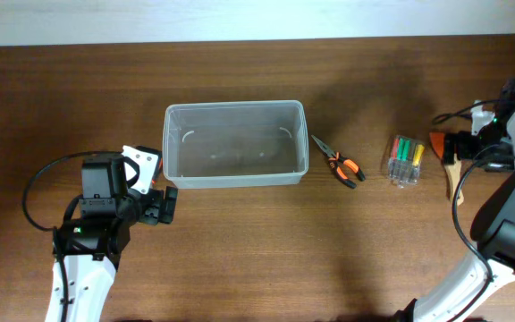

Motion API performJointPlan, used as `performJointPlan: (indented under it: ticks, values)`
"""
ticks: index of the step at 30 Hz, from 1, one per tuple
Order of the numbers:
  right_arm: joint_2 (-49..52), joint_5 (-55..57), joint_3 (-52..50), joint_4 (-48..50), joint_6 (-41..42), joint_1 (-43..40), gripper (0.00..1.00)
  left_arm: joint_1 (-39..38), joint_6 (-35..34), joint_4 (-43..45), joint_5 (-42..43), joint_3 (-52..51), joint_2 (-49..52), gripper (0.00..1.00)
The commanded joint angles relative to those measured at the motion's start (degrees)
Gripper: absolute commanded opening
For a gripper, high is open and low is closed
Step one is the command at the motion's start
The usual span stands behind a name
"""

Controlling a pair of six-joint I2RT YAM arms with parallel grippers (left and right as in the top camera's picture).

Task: Pack container
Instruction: 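Lower the right gripper and close it on the scraper handle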

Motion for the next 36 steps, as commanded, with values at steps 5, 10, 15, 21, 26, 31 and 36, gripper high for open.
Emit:
performJointPlan:
  ticks: [5, 10, 15, 21, 26, 31, 36]
  values:
    - [2.4, 0.5, 0.8, 0.7, -3.0, -0.3, 0.99, -0.2, -0.8, 0.0, 0.8, 1.1, 0.2, 0.99]
    - [3.0, 0.5, 0.8, 2.1, -3.1, -0.3, 0.99, -0.2, -0.8, 0.0, 0.8, 1.1, 0.2, 0.99]
    - [4.8, -1.1, 0.9, 1.1, -1.9, -0.1, 0.99, -0.2, -0.8, 0.0, 0.8, 1.1, 0.2, 0.99]
    - [5.1, -3.0, 3.5, -1.2, 2.8, -0.1, 0.99, -0.2, -0.8, 0.0, 0.8, 1.1, 0.2, 0.99]
    - [6.1, -3.2, 7.7, -1.9, 3.2, -0.1, 0.99, -0.2, -0.8, 0.0, 0.8, 1.1, 0.2, 0.99]
    - [9.0, -3.2, 14.0, -4.9, 3.9, 0.3, 0.99, -0.2, -0.8, 0.0, 0.8, 1.1, 0.2, 0.99]
    - [10.8, -3.2, 17.9, -9.1, 4.0, 0.3, 0.99, -0.2, -0.8, 0.0, 0.8, 1.1, 0.2, 0.99]
